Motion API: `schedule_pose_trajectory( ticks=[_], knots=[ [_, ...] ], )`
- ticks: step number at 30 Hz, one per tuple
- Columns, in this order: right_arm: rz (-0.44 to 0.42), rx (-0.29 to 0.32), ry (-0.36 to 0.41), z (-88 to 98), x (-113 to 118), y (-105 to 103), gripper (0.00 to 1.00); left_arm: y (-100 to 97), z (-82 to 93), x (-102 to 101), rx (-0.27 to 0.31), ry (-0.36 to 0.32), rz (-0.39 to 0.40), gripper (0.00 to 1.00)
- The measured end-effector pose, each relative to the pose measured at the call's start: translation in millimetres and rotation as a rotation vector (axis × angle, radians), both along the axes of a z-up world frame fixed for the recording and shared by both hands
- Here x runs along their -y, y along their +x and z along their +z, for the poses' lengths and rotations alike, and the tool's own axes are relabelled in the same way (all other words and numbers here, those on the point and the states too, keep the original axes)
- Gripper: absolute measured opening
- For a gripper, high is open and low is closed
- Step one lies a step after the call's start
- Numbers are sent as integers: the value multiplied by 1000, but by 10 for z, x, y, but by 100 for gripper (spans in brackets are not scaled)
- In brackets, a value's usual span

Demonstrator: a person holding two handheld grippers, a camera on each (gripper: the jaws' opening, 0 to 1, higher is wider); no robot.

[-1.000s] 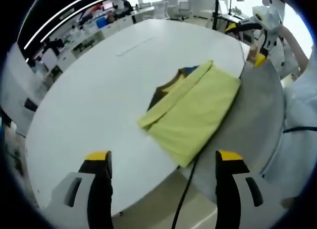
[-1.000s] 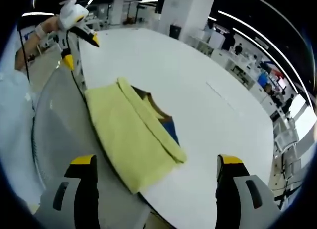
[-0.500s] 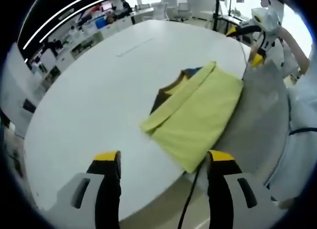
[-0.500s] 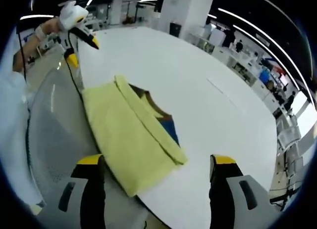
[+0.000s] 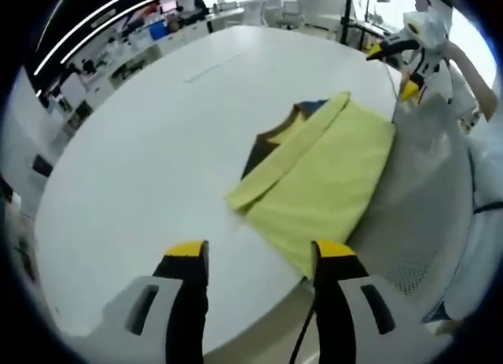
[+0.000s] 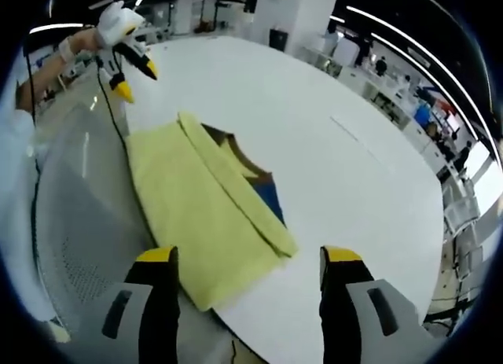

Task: Fold the garment on the visible template until the final outline fits inside the template.

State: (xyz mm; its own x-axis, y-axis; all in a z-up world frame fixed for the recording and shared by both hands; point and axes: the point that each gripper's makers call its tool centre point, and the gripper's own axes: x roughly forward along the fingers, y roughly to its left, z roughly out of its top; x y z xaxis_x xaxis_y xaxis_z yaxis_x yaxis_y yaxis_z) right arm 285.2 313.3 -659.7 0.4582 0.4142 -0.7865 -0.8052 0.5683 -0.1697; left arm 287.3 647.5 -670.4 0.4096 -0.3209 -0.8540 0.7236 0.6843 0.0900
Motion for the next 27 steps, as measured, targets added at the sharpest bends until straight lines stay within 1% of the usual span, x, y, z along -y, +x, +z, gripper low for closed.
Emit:
schedule_pose_trajectory(
  ticks=[2, 3, 4, 5, 8, 11, 13, 15, 18, 20, 27],
  knots=[
    [1, -9, 7, -20, 3, 2, 65, 24, -23, -7, 2, 9, -2, 45],
    [-5, -11, 9, -35, 13, 15, 62, 54, -20, -8, 15, 6, -2, 43],
    [-10, -11, 10, -44, 15, 17, 60, 81, -21, -4, 21, -4, 5, 41],
    [-12, -18, 9, -60, 23, 14, 60, 84, -30, -5, 12, -12, 14, 39],
    [-17, -26, 10, -90, 34, 13, 59, 106, -57, -1, 11, -4, 6, 38],
    [-22, -36, 17, -113, 37, 16, 55, 142, -97, 12, 3, -12, 6, 38],
    [-26, -37, 20, -127, 42, 29, 53, 182, -127, 8, 12, -3, 7, 39],
    [-26, -42, 21, -141, 47, 36, 49, 207, -151, 19, 10, -7, 6, 37],
    [-47, -19, 35, -133, 55, 98, 43, 241, -184, 53, 10, -16, 0, 33],
    [-50, -11, 39, -137, 64, 124, 42, 250, -218, 61, -2, -13, -2, 31],
    [-52, -40, 27, -238, 79, 147, 40, 332, -304, 101, -10, -23, -14, 29]
  ],
)
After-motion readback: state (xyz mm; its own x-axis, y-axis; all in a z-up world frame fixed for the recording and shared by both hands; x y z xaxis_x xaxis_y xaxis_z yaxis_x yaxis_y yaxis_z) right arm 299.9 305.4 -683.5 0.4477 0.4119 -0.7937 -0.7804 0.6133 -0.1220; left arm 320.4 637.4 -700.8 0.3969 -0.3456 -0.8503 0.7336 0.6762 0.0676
